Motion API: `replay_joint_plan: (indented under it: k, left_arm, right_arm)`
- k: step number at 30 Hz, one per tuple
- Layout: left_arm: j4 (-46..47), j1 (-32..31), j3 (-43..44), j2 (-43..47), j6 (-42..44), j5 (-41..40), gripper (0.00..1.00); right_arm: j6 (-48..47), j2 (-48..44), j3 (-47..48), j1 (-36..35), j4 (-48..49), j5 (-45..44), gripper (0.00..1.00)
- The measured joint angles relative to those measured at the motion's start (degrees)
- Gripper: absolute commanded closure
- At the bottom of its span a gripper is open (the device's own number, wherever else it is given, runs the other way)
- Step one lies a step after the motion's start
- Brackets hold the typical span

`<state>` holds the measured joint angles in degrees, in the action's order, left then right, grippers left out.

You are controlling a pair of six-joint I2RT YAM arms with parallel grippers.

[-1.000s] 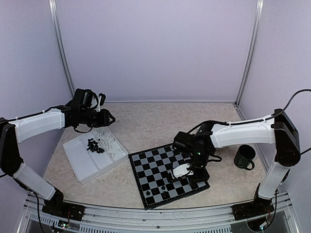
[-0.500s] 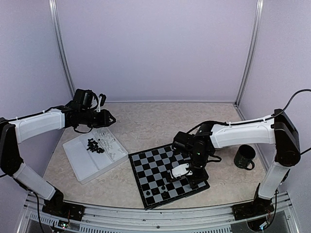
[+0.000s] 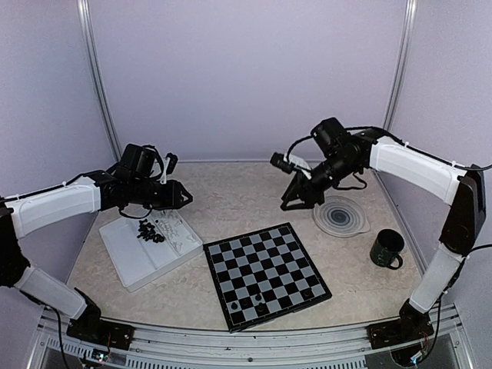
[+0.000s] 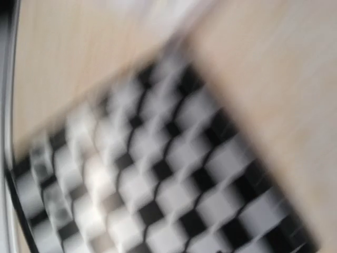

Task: Set up the chess pieces on the board
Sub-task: Move the storage box to the center of the board.

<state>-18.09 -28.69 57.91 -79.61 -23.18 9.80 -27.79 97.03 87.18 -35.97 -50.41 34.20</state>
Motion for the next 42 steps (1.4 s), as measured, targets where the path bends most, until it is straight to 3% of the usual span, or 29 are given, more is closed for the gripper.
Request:
replay_joint_plan:
  k: [2,6,11,13,15,18,21,25,31,42]
  left_arm:
    - [-0.9,-1.8,0.0,-0.1,-0.4,-0.7,0.65]
    - [-2.0,-3.3,0.8,-1.4,-1.3,-1.7,0.65]
    - [-3.5,-5.1,4.0,-5.7,-2.8,-3.1,0.65]
    - [-3.9,-5.9,4.7,-7.3,-3.3,-4.1,0.65]
    - [-4.4,-6.2,4.9,-8.7,-3.7,-4.5,0.65]
    - [-4.9,-6.3,5.2,-11.0,-4.2,-4.9,0.65]
    - [-5.5,-6.4,5.3,-12.4,-4.6,-5.5,0.65]
    - [-6.2,-6.7,5.5,-12.7,-4.7,-6.0,0.65]
    - [-7.3,-6.8,5.6,-12.6,-4.7,-7.0,0.65]
    - [-8.6,-6.8,5.6,-12.4,-4.5,-8.5,0.65]
  right_arm:
    - [4.7,1.3,6.0,3.1,2.8,5.1,0.49]
    - [15.9,6.4,22.9,4.2,6.8,13.9,0.46]
    - [28.3,7.5,29.7,4.2,12.3,21.7,0.41]
    - [33.5,7.5,29.8,4.3,14.9,25.6,0.32]
    - [40.3,7.5,28.3,4.8,19.8,30.6,0.03]
    - [53.8,6.7,21.6,6.3,34.1,38.5,0.01]
    - [72.6,6.1,11.9,8.2,55.7,44.6,0.01]
    - [85.9,6.1,8.6,9.5,69.7,47.8,0.01]
    - [89.5,3.9,8.7,9.5,74.8,48.7,0.01]
    - [87.3,1.4,8.7,9.7,72.7,48.4,0.01]
